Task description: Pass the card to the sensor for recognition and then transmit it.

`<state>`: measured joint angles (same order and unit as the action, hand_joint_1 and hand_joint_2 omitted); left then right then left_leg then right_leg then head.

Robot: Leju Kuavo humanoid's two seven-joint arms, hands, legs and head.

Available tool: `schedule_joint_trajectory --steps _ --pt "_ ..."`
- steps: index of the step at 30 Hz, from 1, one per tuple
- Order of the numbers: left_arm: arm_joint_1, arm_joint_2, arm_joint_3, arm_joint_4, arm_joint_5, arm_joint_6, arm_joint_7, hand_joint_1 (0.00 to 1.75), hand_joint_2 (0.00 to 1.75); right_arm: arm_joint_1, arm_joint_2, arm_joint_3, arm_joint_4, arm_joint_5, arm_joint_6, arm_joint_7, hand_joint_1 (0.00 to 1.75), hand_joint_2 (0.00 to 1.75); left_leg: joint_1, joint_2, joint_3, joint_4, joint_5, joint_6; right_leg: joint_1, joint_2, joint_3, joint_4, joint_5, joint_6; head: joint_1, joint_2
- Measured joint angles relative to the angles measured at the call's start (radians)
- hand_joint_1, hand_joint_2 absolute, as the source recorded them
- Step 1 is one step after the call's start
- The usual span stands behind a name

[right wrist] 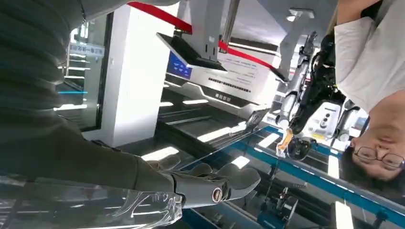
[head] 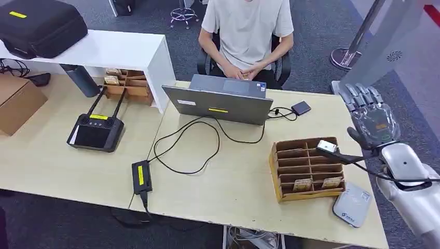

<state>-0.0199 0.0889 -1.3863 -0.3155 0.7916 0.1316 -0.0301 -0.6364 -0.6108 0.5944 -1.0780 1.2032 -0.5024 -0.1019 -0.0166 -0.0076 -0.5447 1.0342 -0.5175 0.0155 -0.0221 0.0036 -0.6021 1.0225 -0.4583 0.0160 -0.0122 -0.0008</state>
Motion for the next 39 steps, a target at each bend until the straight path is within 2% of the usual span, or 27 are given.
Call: schedule_joint_trajectory --steps 8,14,19,26,29,33,39 --pt "0.005 0.000 0.009 0.000 0.008 0.003 -0.006 0.00 1.75 -0.022 -0.031 0.035 -0.036 -0.029 0.017 -0.016 0.00 1.75 0.000 0.000 0.000 0.000 0.000 0.000 0.000 0.000 0.000 0.000 0.000 0.000 0.000 0.000" --pt "0.010 0.000 0.017 0.000 0.023 0.009 -0.013 0.00 1.75 -0.040 -0.069 0.052 -0.111 -0.053 0.046 -0.016 0.00 1.75 0.000 0.000 0.000 0.000 0.000 0.000 0.000 0.000 0.000 0.000 0.000 0.000 0.000 0.000" --pt "0.016 0.000 0.021 0.000 0.042 0.012 -0.026 0.00 1.75 -0.058 -0.117 0.074 -0.203 -0.115 0.168 -0.031 0.00 1.75 0.000 0.000 0.000 0.000 0.000 0.000 0.000 0.000 0.000 0.000 0.000 0.000 0.000 0.000" --pt "0.028 0.001 0.040 0.003 0.073 0.012 -0.048 0.00 1.75 -0.121 -0.175 0.125 -0.314 -0.245 0.456 -0.032 0.00 1.75 0.000 0.000 0.000 0.000 0.000 0.000 0.000 0.000 0.000 0.000 0.000 0.000 0.000 0.000" --pt "0.031 0.001 0.046 0.003 0.084 0.013 -0.052 0.00 1.75 -0.151 -0.188 0.153 -0.345 -0.304 0.548 -0.026 0.00 1.75 0.000 0.001 0.000 0.000 0.000 0.000 0.000 0.000 0.000 0.000 0.000 0.000 0.000 0.000" --pt "0.034 0.001 0.051 0.005 0.098 0.013 -0.058 0.00 1.75 -0.185 -0.199 0.193 -0.368 -0.357 0.596 -0.012 0.00 1.75 0.000 0.000 0.000 0.000 0.000 0.000 0.000 0.000 0.000 0.000 0.000 0.000 0.000 0.000" --pt "0.036 0.000 0.051 0.008 0.115 0.014 -0.066 0.00 1.75 -0.201 -0.209 0.241 -0.378 -0.408 0.599 -0.002 0.00 1.75 0.000 0.000 0.000 0.000 0.000 0.000 0.000 0.000 0.000 0.000 0.000 0.000 0.000 0.000"
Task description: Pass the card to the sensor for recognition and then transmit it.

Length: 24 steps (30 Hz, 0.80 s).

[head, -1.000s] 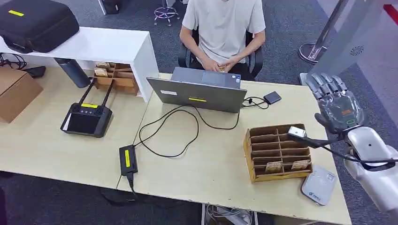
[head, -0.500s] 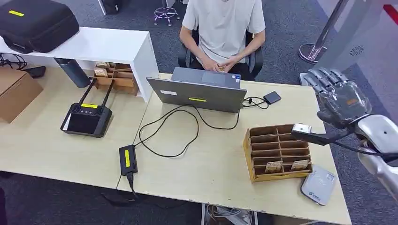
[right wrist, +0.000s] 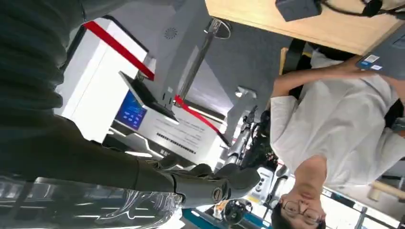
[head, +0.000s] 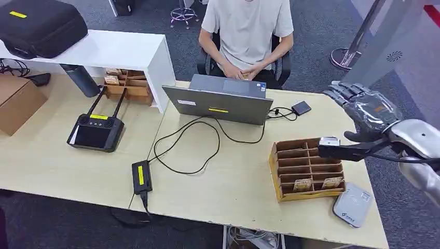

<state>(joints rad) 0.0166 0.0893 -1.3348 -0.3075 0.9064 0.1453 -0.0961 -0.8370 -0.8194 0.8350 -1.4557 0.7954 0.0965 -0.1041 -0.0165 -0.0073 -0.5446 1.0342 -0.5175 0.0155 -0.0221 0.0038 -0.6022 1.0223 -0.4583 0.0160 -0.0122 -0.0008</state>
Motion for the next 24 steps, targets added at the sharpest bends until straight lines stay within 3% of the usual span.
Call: schedule_joint_trajectory --steps 13,24 --pt "0.002 0.000 0.000 0.000 0.022 0.003 -0.002 0.00 1.75 0.053 -0.005 0.071 -0.001 -0.049 -0.013 0.013 0.00 1.75 0.000 0.000 0.000 0.000 0.000 0.000 0.000 0.000 0.000 0.000 0.000 0.000 0.000 0.000" --pt "0.004 -0.002 0.000 0.000 0.037 0.016 0.000 0.00 1.75 0.133 -0.004 0.076 -0.001 -0.057 -0.052 0.027 0.00 1.75 0.000 0.000 0.000 0.000 0.000 0.000 0.000 0.000 0.000 0.000 0.000 0.000 0.000 0.000"
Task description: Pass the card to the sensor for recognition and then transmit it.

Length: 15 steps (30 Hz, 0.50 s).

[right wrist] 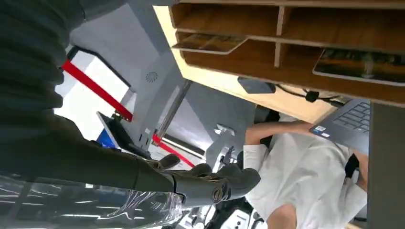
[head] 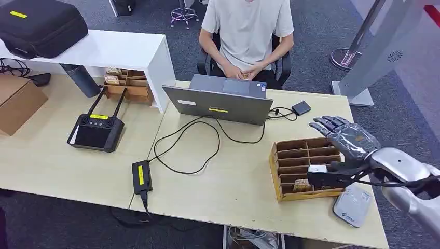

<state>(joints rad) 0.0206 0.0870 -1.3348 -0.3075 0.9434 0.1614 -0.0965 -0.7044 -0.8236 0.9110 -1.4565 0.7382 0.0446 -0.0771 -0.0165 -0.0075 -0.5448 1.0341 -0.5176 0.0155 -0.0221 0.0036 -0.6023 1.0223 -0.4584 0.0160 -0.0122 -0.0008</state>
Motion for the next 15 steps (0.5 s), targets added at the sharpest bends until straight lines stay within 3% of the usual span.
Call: schedule_joint_trajectory --steps 8,15 --pt "0.001 -0.002 0.000 0.000 0.011 0.007 0.005 0.00 1.75 0.129 0.046 -0.064 0.011 0.126 -0.186 0.002 0.00 1.75 0.000 0.000 0.000 0.000 0.000 0.000 0.000 0.000 0.000 0.000 0.000 0.000 0.000 0.000" --pt "0.000 -0.003 0.000 0.000 0.012 0.008 0.009 0.00 1.75 0.179 0.076 -0.103 0.027 0.142 -0.200 0.000 0.00 1.75 0.000 0.000 0.000 0.000 0.000 0.000 0.000 0.000 0.000 0.000 0.000 0.000 0.000 0.000"
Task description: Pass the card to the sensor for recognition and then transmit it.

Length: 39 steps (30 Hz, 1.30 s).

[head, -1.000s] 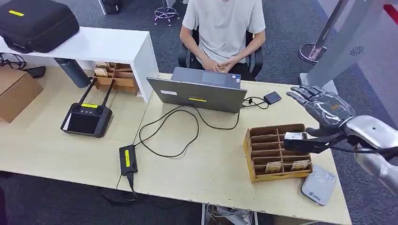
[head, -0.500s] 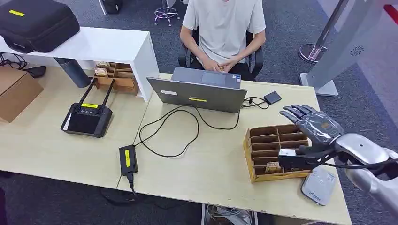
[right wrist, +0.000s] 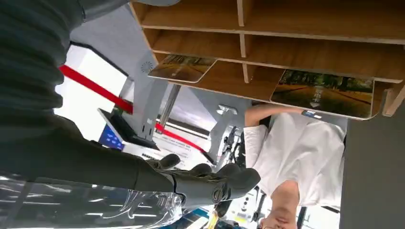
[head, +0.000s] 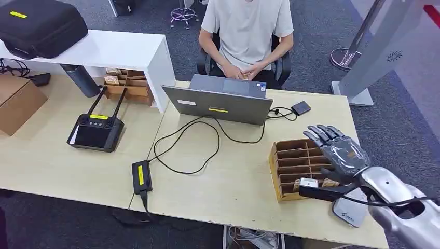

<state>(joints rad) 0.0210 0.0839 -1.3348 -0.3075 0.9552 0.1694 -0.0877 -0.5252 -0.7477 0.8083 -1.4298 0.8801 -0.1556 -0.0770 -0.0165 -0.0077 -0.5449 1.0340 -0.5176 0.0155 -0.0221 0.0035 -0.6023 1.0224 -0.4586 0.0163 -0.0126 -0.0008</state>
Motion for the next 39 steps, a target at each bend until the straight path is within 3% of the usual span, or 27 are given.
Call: schedule_joint_trajectory --steps 11,15,25,39 --pt "0.001 -0.001 0.000 0.000 0.013 0.007 0.001 0.00 1.75 0.066 0.054 -0.058 0.026 0.050 -0.063 -0.017 0.00 1.75 0.000 0.000 0.000 0.000 0.000 0.000 0.000 0.000 0.000 0.000 0.000 0.000 0.000 0.000" --pt "0.001 -0.001 0.000 -0.001 0.020 0.008 0.001 0.00 1.75 0.094 0.085 -0.086 0.036 0.117 -0.141 -0.002 0.00 1.75 0.000 0.000 0.000 0.000 0.000 0.000 0.000 0.000 0.000 0.000 0.000 0.000 0.000 0.000" --pt "0.002 -0.001 -0.001 -0.001 0.031 0.008 0.001 0.00 1.75 0.118 0.145 -0.141 0.089 0.197 -0.257 0.040 0.00 1.75 0.000 0.000 0.000 0.000 0.000 0.000 0.000 0.000 0.000 0.000 0.000 0.000 0.000 0.000" --pt "0.002 -0.001 -0.004 -0.001 0.039 0.009 0.001 0.00 1.75 0.125 0.179 -0.181 0.130 0.217 -0.255 0.045 0.00 1.75 0.000 0.000 0.000 0.000 0.000 0.000 0.000 0.000 0.000 0.000 0.000 0.000 0.000 0.000"
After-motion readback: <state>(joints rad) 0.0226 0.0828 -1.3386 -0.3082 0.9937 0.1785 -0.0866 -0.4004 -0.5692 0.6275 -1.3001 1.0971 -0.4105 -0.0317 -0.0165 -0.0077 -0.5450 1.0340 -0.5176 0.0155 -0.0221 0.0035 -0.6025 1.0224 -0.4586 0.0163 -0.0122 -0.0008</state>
